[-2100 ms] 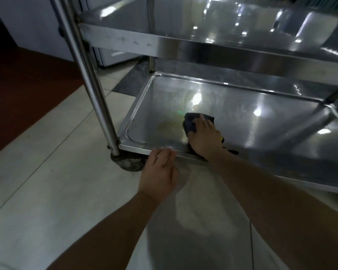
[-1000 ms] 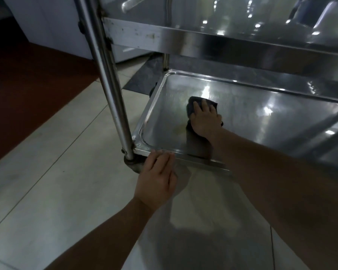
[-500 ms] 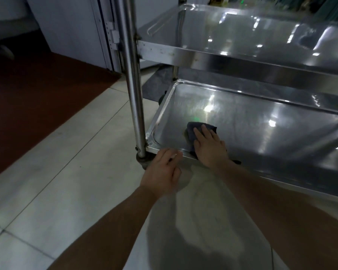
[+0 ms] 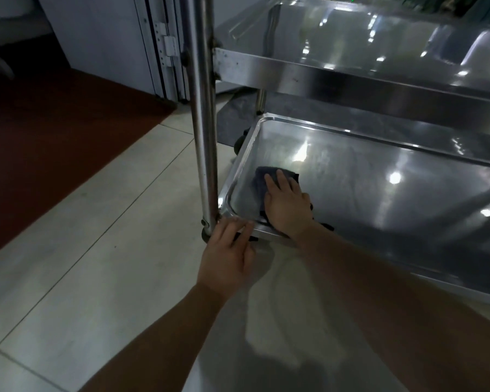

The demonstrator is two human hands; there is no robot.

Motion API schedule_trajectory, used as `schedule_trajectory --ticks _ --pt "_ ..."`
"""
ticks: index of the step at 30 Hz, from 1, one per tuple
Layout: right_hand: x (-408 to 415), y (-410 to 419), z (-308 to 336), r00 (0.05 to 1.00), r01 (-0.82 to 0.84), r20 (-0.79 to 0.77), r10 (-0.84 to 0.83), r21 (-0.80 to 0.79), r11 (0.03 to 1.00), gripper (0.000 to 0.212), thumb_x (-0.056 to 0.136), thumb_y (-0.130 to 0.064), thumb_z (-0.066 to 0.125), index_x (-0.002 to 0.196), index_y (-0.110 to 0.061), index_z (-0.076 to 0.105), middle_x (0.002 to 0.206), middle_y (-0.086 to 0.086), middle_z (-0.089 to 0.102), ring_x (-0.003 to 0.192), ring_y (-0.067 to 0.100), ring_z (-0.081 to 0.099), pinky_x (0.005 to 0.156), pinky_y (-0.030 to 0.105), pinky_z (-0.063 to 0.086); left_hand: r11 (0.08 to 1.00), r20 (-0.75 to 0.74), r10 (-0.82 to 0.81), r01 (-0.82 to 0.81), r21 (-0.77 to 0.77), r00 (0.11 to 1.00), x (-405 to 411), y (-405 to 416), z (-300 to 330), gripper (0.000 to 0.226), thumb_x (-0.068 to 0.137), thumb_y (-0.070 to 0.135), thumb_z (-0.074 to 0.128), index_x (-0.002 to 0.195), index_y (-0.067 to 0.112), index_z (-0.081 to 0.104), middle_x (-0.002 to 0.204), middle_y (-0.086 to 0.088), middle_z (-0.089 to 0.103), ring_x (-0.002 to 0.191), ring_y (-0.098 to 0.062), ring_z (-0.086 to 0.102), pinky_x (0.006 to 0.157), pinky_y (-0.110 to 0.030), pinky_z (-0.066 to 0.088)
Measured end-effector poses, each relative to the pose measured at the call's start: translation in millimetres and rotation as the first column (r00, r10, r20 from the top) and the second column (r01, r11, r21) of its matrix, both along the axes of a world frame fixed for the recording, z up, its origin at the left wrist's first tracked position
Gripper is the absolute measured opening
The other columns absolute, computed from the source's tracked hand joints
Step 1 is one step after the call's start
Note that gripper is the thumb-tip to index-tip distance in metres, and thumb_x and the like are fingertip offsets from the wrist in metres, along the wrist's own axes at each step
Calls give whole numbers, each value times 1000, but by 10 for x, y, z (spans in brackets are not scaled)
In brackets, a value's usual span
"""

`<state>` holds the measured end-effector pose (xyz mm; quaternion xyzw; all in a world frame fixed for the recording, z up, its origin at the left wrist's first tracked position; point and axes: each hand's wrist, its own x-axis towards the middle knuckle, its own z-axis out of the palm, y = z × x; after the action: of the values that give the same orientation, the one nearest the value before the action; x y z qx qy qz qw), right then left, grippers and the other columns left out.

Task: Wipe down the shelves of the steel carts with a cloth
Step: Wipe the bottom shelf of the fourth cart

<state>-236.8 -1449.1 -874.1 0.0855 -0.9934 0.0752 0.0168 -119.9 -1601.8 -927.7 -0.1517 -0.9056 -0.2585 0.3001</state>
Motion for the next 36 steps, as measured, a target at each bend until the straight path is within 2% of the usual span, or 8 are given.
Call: schedule_trajectory --ticks 9,13,20,25,27,29,32,36 --pt "-687 -100 97 985 154 86 -150 -48 987 58 105 -38 31 160 -28 15 168 3 6 152 35 10 116 57 20 997 -96 -64 68 37 993 -73 -12 -86 42 81 -1 68 123 -3 69 117 -16 65 118 -33 55 117 -35 32" --pt "-799 -324 117 994 -41 98 44 -26 999 55 106 -40 28 159 -28 17 168 2 5 152 32 10 113 57 23 993 -74 -107 111 47 991 -89 -52 -124 39 88 6 58 125 -3 68 117 -17 65 119 -34 53 118 -36 32" --pt "-469 -276 115 961 -248 127 246 -6 969 52 108 -40 25 159 -33 18 168 -1 7 152 28 12 115 54 28 945 61 -327 327 15 943 -113 -449 68 41 93 8 46 126 -5 66 130 -22 61 119 -38 59 107 -44 46" --pt "132 -144 174 915 -375 132 380 -59 925 49 109 -37 30 158 -32 27 168 0 11 152 26 14 120 44 22 974 99 -225 225 7 969 64 -602 296 39 96 11 45 125 -4 68 126 -22 63 115 -34 62 108 -32 46" --pt "396 -4 207 897 -423 121 425 -48 905 52 108 -42 34 158 -29 27 168 1 12 152 24 14 119 39 17 982 115 -185 186 -2 976 158 -516 354 40 97 14 44 123 -4 69 122 -21 64 113 -31 60 107 -30 44" --pt "602 212 259 879 -463 112 464 -37 886 59 105 -49 41 158 -28 27 168 2 14 152 24 16 120 36 16 985 121 -167 172 -30 978 224 -340 414 40 97 15 45 122 -4 69 120 -20 65 110 -31 57 102 -35 45" --pt "815 740 341 873 -477 126 471 21 878 66 101 -49 49 158 -25 26 167 2 17 150 26 23 118 35 22 981 138 -156 169 -93 978 297 57 522 41 97 18 44 123 -1 70 119 -19 67 109 -32 57 97 -39 47" --pt "1057 1778 356 908 -400 169 384 70 914 62 101 -48 47 155 -21 33 163 7 28 142 35 36 109 52 39 957 181 -201 233 -174 963 370 712 727 43 95 23 44 123 6 71 118 -16 68 108 -28 57 94 -37 49"
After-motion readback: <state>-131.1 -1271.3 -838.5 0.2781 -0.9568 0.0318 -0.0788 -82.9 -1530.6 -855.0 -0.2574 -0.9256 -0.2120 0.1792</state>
